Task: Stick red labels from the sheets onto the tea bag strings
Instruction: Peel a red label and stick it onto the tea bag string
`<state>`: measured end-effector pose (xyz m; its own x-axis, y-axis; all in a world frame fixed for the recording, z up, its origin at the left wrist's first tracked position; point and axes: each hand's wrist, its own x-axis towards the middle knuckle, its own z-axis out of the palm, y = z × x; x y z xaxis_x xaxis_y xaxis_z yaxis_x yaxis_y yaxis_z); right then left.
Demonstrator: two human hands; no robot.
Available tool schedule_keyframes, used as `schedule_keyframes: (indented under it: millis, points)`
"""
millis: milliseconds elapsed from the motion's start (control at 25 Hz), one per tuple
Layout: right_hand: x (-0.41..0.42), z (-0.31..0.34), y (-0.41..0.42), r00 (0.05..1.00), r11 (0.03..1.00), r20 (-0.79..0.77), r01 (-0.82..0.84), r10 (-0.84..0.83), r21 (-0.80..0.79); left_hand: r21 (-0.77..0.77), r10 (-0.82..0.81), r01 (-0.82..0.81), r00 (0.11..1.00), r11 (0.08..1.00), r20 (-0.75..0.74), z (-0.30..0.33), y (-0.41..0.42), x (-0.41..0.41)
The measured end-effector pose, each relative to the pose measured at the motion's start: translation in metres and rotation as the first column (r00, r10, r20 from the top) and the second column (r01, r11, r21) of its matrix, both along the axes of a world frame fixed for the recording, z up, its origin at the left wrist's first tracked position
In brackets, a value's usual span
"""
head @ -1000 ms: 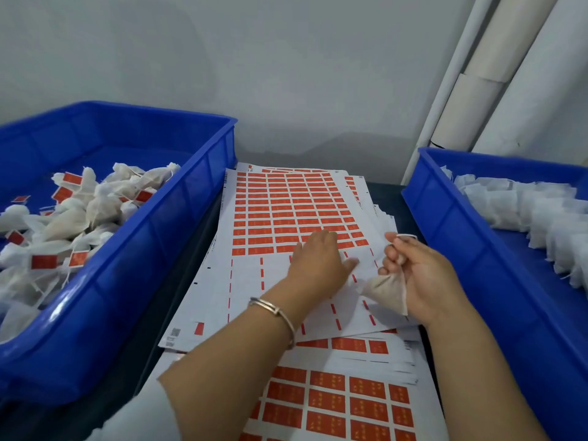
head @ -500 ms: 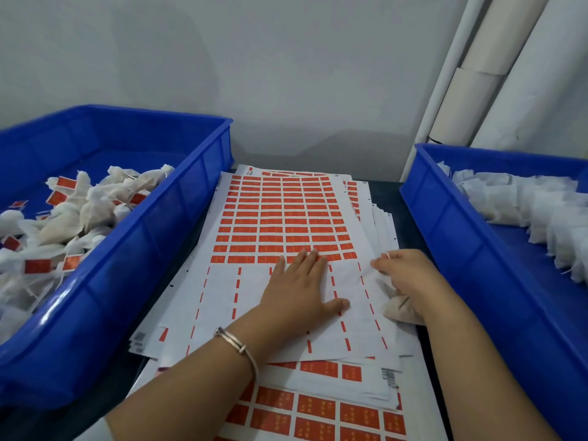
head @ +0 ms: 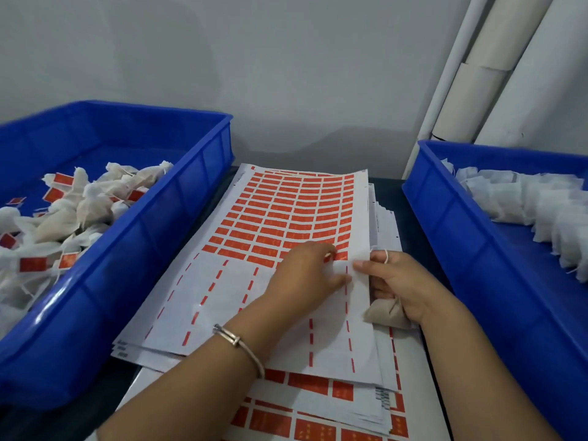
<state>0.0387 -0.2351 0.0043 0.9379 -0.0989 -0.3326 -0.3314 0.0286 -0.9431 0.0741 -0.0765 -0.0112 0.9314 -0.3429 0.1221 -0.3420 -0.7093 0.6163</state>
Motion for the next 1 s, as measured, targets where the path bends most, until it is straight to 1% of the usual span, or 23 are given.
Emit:
schedule_keyframes:
  millis: [40, 120, 280, 360, 520, 640, 760, 920, 1000]
  points:
    - [0.0, -0.001, 0.002, 1.0, 1.0, 0.03, -0.006, 0.006, -0.01, -0.045, 0.019, -0.018, 1.0, 0.999, 0.02, 0.002, -0.004, 0.0]
    - [-0.001, -0.004, 0.004, 0.997, 0.999, 0.082, -0.012, 0.015, -0.041, -0.088, 0.034, -0.03, 0.998, 0.996, 0.05, 0.001, -0.006, 0.0]
    - [0.0, -0.007, 0.005, 0.989, 0.995, 0.149, -0.012, 0.026, -0.097, -0.109, 0.047, -0.042, 0.998, 0.993, 0.04, 0.0, -0.003, 0.0]
    - [0.0, -0.008, 0.006, 0.986, 0.991, 0.165, -0.003, 0.025, -0.136, -0.062, 0.04, -0.037, 0.998, 0.997, 0.049, 0.001, -0.002, 0.0]
    - [0.0, -0.011, 0.005, 0.984, 0.979, 0.175, 0.017, 0.019, -0.203, 0.147, -0.077, 0.051, 0.982, 0.988, 0.174, 0.006, -0.002, 0.0]
    - [-0.001, -0.013, 0.004, 0.983, 0.974, 0.181, 0.018, 0.024, -0.226, 0.198, -0.113, 0.068, 0.968, 0.978, 0.223, 0.005, 0.0, 0.0]
    - [-0.001, -0.013, 0.004, 0.981, 0.97, 0.191, 0.016, 0.031, -0.243, 0.121, -0.093, 0.064, 0.964, 0.991, 0.249, -0.001, 0.0, -0.002]
    - [-0.001, -0.014, 0.003, 0.981, 0.973, 0.192, 0.009, 0.036, -0.23, -0.014, -0.03, 0.033, 0.985, 0.999, 0.172, -0.006, 0.0, -0.001]
    - [-0.001, -0.014, 0.003, 0.981, 0.975, 0.189, 0.006, 0.037, -0.221, -0.074, 0.02, -0.008, 0.986, 0.997, 0.167, -0.007, 0.001, -0.001]
